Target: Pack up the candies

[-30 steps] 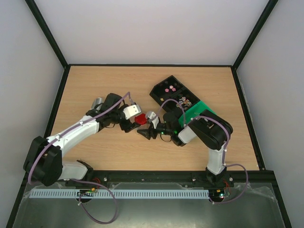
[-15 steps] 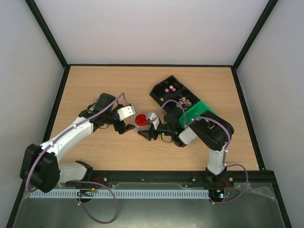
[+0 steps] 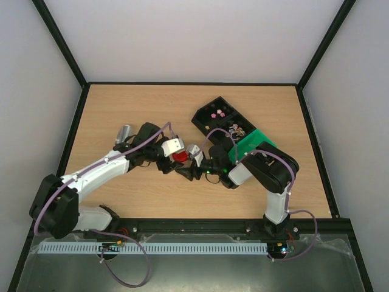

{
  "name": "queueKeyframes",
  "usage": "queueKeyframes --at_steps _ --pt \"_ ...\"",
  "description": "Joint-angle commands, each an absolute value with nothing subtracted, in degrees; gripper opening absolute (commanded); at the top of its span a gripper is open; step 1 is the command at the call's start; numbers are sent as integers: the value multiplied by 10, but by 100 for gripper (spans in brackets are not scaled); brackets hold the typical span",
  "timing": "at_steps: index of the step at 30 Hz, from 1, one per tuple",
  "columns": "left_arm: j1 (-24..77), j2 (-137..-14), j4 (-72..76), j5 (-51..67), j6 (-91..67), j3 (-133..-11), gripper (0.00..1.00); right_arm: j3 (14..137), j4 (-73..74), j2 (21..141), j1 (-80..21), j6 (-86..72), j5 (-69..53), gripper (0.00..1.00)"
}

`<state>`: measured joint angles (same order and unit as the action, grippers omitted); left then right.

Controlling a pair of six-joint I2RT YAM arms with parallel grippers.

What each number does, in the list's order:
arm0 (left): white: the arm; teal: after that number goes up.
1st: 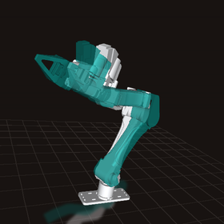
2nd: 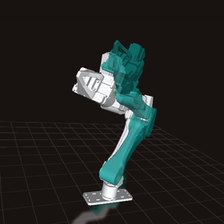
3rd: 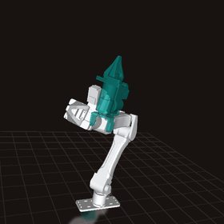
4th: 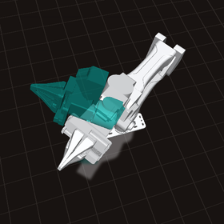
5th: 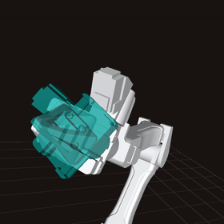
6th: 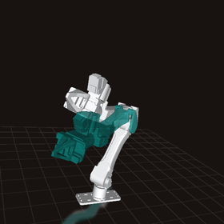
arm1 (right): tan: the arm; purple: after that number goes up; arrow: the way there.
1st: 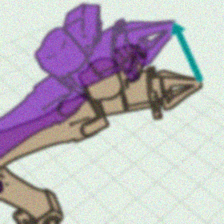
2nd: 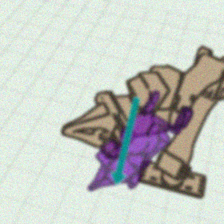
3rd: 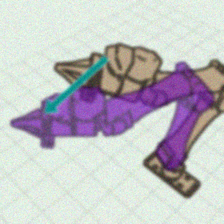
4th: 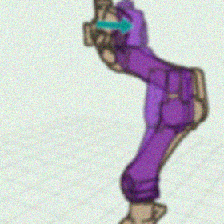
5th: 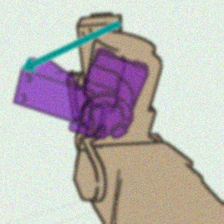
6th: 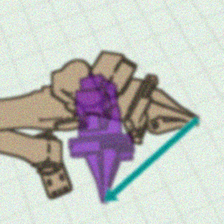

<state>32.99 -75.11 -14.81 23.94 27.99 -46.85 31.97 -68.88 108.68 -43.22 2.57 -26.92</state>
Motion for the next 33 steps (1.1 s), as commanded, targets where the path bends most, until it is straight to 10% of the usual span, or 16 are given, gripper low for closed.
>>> queueKeyframes --at_steps 1,19,33 --pt "320 -756 -133 230 261 -469 82 310 -669 1084 -439 35 -287 39" --pt "231 -760 -195 272 326 -473 77 298 -673 1074 -439 30 -299 38" --pt "331 -703 -29 226 180 -404 96 306 -667 1085 -452 17 -210 38"
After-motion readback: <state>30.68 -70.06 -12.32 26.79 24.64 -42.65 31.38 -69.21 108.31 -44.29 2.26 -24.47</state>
